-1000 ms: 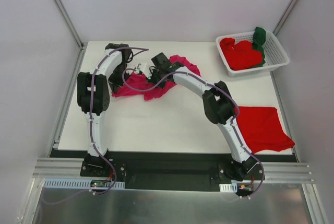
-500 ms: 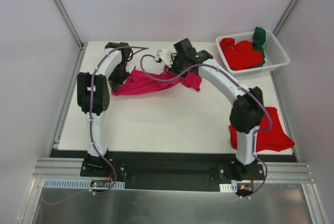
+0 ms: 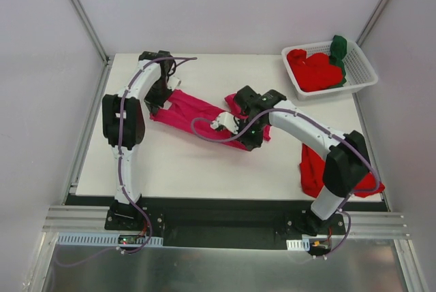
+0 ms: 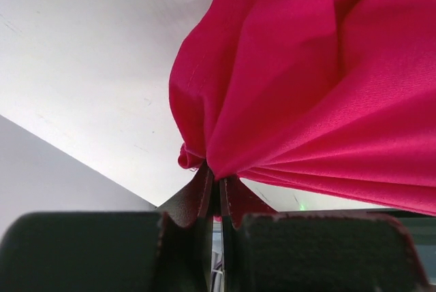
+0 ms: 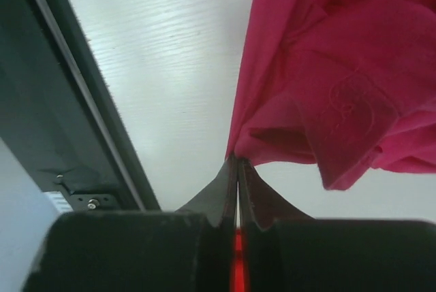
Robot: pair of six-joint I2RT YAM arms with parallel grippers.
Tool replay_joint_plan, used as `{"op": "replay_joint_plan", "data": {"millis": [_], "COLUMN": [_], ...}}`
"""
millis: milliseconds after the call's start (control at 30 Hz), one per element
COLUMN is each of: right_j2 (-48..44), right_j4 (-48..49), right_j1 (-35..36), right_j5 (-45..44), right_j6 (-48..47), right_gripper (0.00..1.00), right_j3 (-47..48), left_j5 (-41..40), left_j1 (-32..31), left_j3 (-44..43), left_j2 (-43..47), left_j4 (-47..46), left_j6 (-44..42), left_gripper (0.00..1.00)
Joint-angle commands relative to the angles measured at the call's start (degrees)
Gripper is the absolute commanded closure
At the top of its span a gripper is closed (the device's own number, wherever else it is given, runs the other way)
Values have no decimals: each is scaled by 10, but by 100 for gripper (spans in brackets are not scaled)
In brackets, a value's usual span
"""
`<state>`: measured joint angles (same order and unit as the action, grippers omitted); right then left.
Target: Fold and stack the t-shirts
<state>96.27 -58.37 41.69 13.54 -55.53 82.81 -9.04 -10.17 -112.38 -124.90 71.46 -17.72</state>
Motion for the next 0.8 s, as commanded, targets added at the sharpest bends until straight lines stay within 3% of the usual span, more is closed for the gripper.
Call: {"op": "replay_joint_plan", "data": {"millis": [0,67,100,133,167,200,233,400,533,667,767], "right_j2": [13,22,39,48,59,66,76,91,98,126,158], "right_j4": [-131,-132,-135,-141,-154,-155,-153,-82,39,150,164], "right_j1": [-4,-4,-6,-6,-8,-13,-17,-49,-64,-58,-47], "right_j5": [61,61,59,61,67,74,91,113,56,13,7], "right_j6": [-9,-19,-31,-41,-48,-61,-66,-55,-7,-5,0], "right_gripper": [99,92,81,62,28,12,3,4,4,4,4], "right_j3": [3,3,8,12,17,24,26,88,152,159,170], "left_j5": [-27,-28,-28,-28,-29,-32,-35,-53,-61,-59,-57], "left_j1": [8,8,8,8,8,8,8,8,8,8,8], "left_j3": [-8,-8,-10,-11,-12,-13,-13,-16,-9,-8,5], "left_j2": [0,2,2,4,4,4,4,14,26,35,40], "left_j4": [12,12,12,13,13,12,13,12,11,12,12], "left_j6": [-10,-10,-12,-14,-14,-16,-19,-23,-23,-24,-27], "left_gripper": [100,100,100,100,100,100,100,100,100,100,100]}}
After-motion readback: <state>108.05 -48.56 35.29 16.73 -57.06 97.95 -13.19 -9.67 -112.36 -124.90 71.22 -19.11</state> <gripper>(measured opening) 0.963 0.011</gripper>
